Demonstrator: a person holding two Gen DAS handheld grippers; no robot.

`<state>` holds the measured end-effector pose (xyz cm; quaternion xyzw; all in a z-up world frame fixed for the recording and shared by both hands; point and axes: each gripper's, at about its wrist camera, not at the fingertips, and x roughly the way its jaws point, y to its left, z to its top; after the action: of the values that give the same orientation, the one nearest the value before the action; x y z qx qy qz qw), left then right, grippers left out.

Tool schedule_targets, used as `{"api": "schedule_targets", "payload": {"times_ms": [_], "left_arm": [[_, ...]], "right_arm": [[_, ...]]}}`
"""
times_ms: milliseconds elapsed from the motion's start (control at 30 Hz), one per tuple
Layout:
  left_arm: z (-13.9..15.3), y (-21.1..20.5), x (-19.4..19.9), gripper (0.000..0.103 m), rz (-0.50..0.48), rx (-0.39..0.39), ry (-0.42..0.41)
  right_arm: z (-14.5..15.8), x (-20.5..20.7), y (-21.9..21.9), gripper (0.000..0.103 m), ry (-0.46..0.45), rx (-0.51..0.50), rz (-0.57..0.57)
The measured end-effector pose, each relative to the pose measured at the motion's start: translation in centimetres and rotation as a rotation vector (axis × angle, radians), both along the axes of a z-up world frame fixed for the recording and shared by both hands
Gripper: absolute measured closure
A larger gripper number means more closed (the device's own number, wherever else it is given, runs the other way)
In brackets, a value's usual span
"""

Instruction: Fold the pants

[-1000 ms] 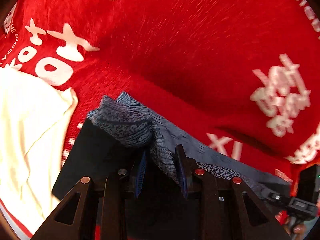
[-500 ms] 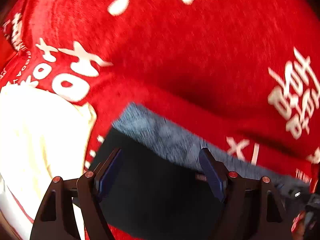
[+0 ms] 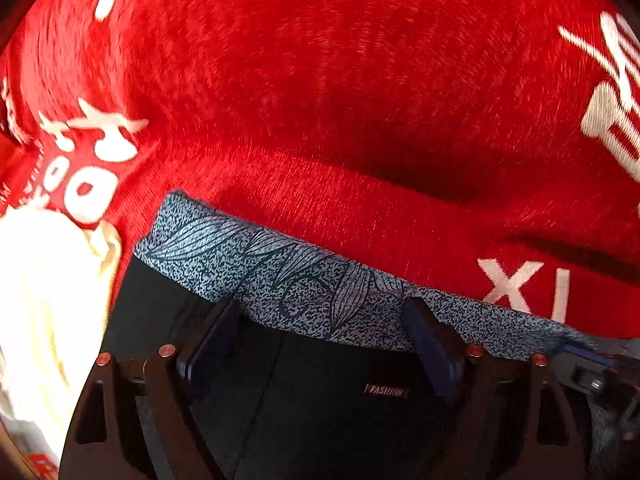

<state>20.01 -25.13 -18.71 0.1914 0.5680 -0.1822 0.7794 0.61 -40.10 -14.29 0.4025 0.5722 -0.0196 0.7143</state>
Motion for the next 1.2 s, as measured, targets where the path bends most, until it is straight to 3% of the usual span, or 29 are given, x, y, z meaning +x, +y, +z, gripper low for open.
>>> {"api": "schedule_targets", "payload": {"times_ms": [33,167,200,433,633,900,1200], "left_arm": [[0.2,0.0,-0.1,0.018,0.003,-0.001,0.004],[2.0,0.7,-1.4,0.018,0.030,-0.040,0.074],[2.4,0.8,-2.2,0.018,0.021,-0.043,0.082],[3.5,-0.7,-13.2,0.018,-0.174,-0.010,0.152],[3.5,-2.9,-19.9,0.018,-0.281,-0.056,0.240],[3.5,-4.8,-26.3,0.018,-0.434,-0.081,0.313],[4.1,-6.9,-31.9,0.018,-0.567,-0.121,0.386]], "right_arm": [[0.6,-0.3,0.0,0.072,-0.003,-0.009,0.008],[3.5,-3.0,-0.4,0.039,-0.047,0.000,0.006],[4.5,-4.4,-0.4,0.038,-0.057,-0.013,-0.002],[5.9,-12.8,-0.1,0.037,-0.007,-0.028,-0.047],[6.3,-20.7,0.3,0.037,0.077,-0.072,-0.155],[7.5,-32.6,1.1,0.037,0.175,-0.106,-0.420],[7.5,-44.1,5.9,0.037,0.236,-0.098,-0.651]]}}
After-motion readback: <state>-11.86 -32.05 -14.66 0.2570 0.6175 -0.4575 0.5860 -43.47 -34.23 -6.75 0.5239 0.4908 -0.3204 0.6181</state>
